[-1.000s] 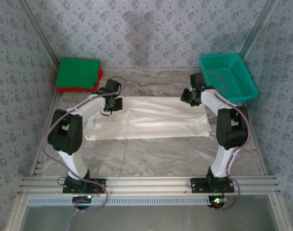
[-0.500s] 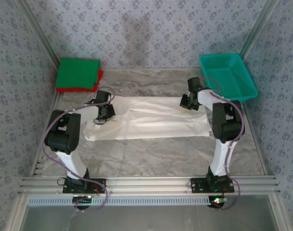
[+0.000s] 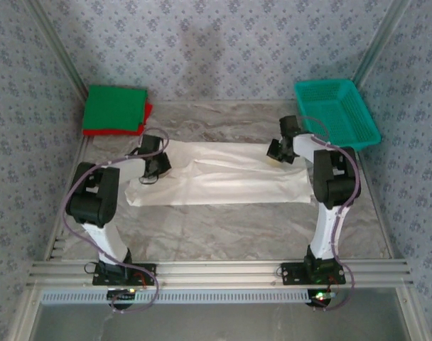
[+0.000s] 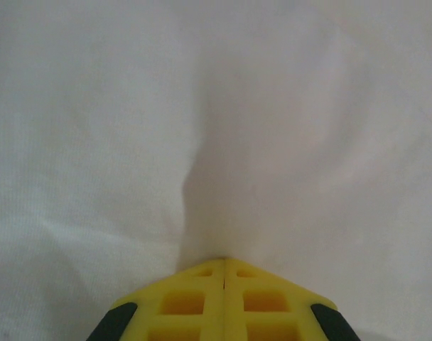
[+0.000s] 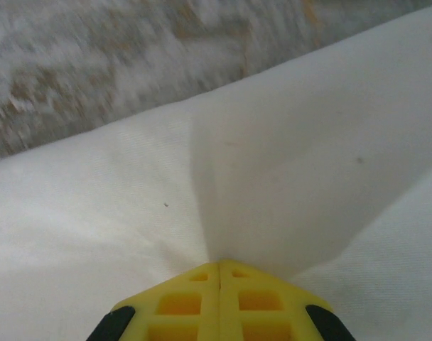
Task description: Fold and stack the t-shirts
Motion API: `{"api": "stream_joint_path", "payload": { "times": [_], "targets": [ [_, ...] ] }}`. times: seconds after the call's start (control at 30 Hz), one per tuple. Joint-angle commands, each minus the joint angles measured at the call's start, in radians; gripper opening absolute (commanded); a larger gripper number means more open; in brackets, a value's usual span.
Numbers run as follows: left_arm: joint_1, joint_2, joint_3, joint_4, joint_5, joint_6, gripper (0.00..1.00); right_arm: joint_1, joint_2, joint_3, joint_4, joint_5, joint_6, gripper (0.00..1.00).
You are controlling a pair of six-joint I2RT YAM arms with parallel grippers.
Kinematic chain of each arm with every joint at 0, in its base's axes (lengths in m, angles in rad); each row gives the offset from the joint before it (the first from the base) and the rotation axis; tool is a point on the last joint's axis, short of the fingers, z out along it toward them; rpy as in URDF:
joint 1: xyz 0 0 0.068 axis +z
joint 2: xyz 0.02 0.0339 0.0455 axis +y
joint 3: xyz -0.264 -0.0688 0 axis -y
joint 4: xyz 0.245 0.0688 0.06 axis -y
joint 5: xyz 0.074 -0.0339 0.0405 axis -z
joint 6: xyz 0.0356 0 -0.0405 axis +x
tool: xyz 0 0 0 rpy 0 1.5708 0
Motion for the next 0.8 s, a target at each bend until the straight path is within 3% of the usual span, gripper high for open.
{"api": "stream_joint_path", "payload": {
  "times": [0.0, 0.2, 0.33, 0.5, 0.57, 0.67, 0.77],
  "targets": [
    [-0.001, 0.121, 0.129, -0.082, 0.008, 0.064, 0.0, 0.007, -0.087, -0.129, -0.132, -0.034, 0.034, 0.0],
    [-0.005, 0.409, 0.552, -0.146, 0.111, 0.109, 0.0, 0.085, -0.262, -0.39, -0.099, -0.105, 0.1, 0.0],
    [-0.038, 0.629, 0.967, -0.258, 0.171, 0.146, 0.0, 0.265, -0.307, -0.518, 0.009, -0.139, 0.238, 0.0],
    [-0.07, 0.923, 1.689, -0.58, 0.196, 0.233, 0.0, 0.504, -0.348, -0.473, 0.02, -0.134, 0.3, 0.0],
    [-0.067, 0.966, 1.845, -0.665, 0.196, 0.24, 0.0, 0.54, -0.387, -0.417, -0.033, -0.102, 0.267, 0.0],
    [-0.051, 0.907, 1.847, -0.712, 0.173, 0.245, 0.0, 0.521, -0.456, -0.379, -0.094, -0.079, 0.235, 0.0],
    [-0.04, 0.732, 1.601, -0.645, 0.14, 0.259, 0.0, 0.448, -0.49, -0.349, -0.153, -0.049, 0.187, 0.0]
  ]
}}
